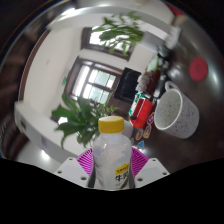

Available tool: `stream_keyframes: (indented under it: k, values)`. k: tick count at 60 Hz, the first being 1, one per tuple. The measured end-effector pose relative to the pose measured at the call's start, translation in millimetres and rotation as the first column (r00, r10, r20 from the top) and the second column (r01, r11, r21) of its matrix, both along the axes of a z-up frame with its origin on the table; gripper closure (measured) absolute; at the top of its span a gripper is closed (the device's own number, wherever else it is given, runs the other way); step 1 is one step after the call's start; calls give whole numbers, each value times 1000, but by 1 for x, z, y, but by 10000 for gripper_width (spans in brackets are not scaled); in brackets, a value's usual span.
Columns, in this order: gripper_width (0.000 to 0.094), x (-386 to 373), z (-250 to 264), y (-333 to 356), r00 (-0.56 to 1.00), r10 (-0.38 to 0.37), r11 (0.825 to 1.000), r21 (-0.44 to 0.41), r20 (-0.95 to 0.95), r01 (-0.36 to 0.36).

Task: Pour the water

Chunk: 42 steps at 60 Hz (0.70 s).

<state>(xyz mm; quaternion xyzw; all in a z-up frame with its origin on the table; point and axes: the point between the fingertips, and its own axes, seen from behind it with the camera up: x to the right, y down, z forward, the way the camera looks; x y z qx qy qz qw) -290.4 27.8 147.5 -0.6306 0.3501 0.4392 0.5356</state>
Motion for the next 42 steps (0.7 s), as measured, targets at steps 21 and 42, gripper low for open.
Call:
stream_keyframes:
  k: [21,42]
  values:
    - [477,52,1,19,718,-133,987,-22,-683,162]
    - [476,46,-4,20,757,-135,989,-38,-639,144]
